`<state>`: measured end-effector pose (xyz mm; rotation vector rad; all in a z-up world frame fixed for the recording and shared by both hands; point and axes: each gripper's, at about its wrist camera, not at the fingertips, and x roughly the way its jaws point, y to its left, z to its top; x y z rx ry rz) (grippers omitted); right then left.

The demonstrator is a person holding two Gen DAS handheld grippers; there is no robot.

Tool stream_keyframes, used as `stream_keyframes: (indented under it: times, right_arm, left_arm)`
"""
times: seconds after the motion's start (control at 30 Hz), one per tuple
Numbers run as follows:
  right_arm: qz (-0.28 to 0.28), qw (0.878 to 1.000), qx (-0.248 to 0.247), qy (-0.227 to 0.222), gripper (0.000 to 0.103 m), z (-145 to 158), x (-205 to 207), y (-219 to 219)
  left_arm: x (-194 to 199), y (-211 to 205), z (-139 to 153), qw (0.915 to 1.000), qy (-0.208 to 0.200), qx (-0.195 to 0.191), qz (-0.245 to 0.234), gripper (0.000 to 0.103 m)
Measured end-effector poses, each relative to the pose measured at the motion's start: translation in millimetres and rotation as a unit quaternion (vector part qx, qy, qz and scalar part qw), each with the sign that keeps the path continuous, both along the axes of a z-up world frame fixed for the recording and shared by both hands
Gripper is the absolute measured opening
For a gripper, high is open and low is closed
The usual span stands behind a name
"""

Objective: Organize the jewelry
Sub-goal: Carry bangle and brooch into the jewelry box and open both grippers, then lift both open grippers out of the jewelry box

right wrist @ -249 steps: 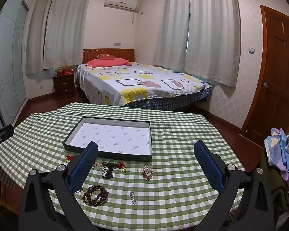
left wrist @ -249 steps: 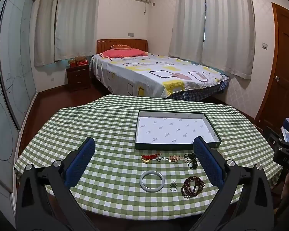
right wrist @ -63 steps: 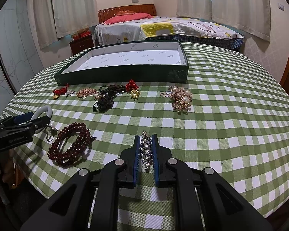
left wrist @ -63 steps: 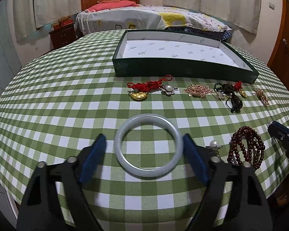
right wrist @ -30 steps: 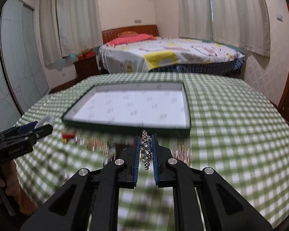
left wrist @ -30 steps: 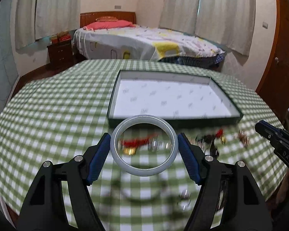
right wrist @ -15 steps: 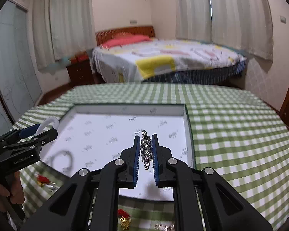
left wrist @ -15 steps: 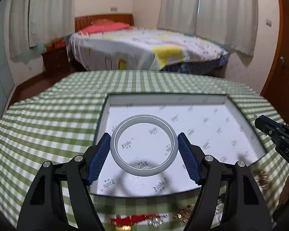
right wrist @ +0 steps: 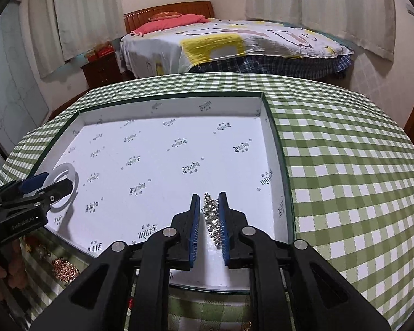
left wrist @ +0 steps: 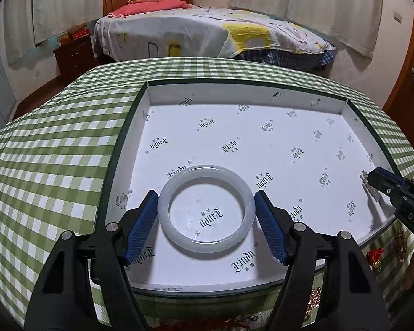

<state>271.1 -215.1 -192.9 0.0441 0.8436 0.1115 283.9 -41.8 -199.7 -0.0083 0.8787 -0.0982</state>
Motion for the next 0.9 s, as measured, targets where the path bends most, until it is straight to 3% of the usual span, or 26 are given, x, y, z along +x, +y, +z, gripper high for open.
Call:
stream_keyframes:
  times: [0.13, 0.33, 0.63, 0.9]
  right_arm:
    - [0.001, 1.0, -0.006, -0.01, 0.042, 4, -6, 3]
    - [-0.004, 0.999, 0.007, -0.034, 0.042, 24, -31, 3]
    - [0.015, 0.998, 0.018, -0.055, 0.042, 40, -103, 21]
    - [0.031, 0.998, 0.009, -0.059, 0.042, 40, -151, 34]
  left_arm:
    - [-1, 0, 2, 1.0, -0.003, -0.002, -0.002, 0.077]
    - [-22, 4, 18, 0.9997, -0.021, -0.01, 0.005, 0.078]
    - [-98, 7, 46, 0.9974, -0.07, 0.005, 0.018, 0.078]
    - [-164, 21, 55, 0.9969, -0.07, 0.011, 0.032, 0.078]
